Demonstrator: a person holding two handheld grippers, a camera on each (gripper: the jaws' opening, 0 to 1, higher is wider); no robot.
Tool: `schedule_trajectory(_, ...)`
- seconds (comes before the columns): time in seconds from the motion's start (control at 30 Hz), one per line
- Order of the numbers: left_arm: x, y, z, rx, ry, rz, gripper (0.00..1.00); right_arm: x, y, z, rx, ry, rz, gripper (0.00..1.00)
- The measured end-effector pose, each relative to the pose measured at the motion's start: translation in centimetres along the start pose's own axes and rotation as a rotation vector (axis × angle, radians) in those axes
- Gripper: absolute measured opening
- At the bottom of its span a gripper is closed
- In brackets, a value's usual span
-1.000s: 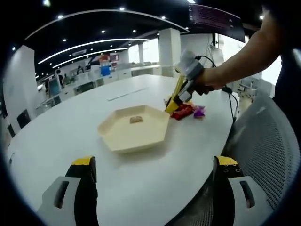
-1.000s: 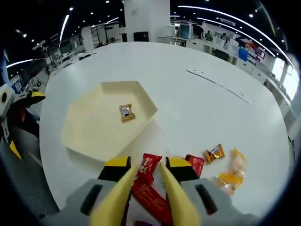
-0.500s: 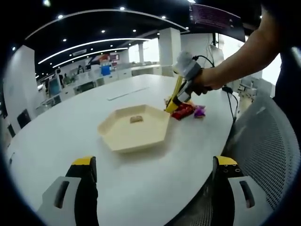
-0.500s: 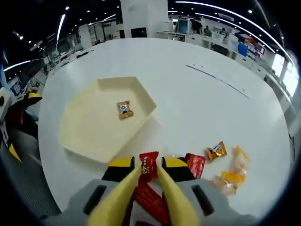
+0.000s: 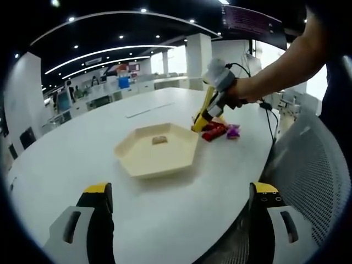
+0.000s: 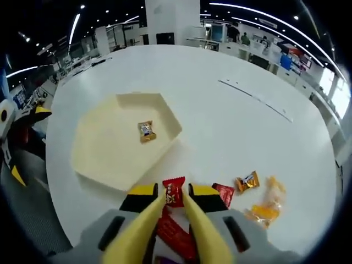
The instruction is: Place the target food into the container with the food tongs after gripping and lifting it, then release it inside without dropping or visibly crushing the food.
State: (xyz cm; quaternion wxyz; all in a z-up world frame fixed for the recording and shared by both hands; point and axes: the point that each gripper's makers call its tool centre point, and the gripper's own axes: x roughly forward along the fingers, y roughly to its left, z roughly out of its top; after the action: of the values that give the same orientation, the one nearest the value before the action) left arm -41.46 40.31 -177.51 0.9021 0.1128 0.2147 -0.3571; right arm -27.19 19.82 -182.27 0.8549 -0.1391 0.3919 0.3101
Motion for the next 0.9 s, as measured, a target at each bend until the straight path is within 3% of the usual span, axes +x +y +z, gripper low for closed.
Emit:
schedule_trajectory(0.53,0.0,0.0,0.1,-0.001,-0.004,0.001,0.99,-2.0,0.1,2.8,-0.061,-0.023,0.026,0.20)
schedule_trajectory(0.9,-0.1,0.1,0.1,0.000,-0.005,0.005,0.99,-3.5,1.0,6.7,-0.113,-0.061,0.062,0.20)
